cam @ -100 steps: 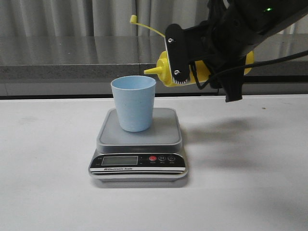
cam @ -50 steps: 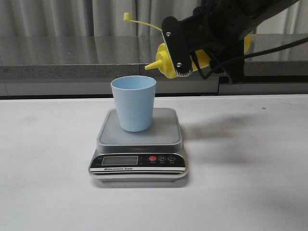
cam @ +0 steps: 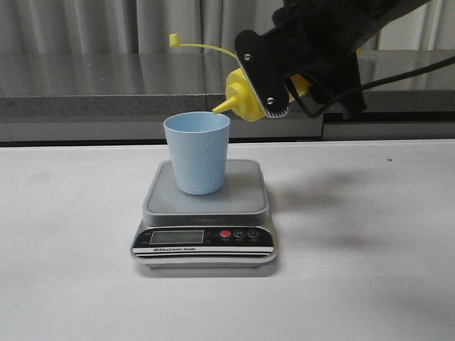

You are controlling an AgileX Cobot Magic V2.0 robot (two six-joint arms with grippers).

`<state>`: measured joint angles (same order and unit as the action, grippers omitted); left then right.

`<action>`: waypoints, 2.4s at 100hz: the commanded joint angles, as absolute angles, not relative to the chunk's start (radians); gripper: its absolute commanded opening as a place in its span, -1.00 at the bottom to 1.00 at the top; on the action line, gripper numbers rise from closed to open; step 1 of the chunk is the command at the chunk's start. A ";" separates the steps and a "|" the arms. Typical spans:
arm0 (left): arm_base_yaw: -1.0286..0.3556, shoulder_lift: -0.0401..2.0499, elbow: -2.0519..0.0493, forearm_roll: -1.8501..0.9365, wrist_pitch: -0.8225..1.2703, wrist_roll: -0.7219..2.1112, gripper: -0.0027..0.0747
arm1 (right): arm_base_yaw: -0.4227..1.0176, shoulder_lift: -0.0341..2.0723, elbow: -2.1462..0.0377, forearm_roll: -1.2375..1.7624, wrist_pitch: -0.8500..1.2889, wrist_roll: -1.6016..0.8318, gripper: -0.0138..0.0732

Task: Pour seasoning into cup on scale with both arms
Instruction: 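Tilt the bottle upright and carry it back with the right gripper, then lower the bottle onto the table and open the right gripper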

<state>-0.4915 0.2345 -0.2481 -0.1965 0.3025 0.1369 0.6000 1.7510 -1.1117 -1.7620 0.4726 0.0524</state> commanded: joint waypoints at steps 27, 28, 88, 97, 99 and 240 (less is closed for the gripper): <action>-0.492 0.241 -0.278 -0.205 0.218 0.128 -0.98 | 0.575 1.596 -1.148 -1.597 0.407 0.471 -0.82; -0.492 0.241 -0.278 -0.205 0.218 0.128 -0.98 | 0.573 1.588 -1.148 -1.578 0.394 0.492 -0.82; -0.492 0.241 -0.278 -0.205 0.218 0.128 -0.98 | 0.284 1.423 -0.981 -0.635 -0.142 0.410 -0.82; -0.492 0.241 -0.278 -0.205 0.218 0.128 -0.98 | 0.255 1.421 -0.915 -0.507 -0.230 0.271 -0.82; -0.492 0.241 -0.278 -0.205 0.218 0.128 -0.98 | 0.251 1.421 -0.897 -0.476 -0.254 0.243 -0.82; -0.492 0.241 -0.278 -0.205 0.218 0.128 -0.98 | 0.098 1.866 -0.644 -0.233 -1.010 0.192 -0.82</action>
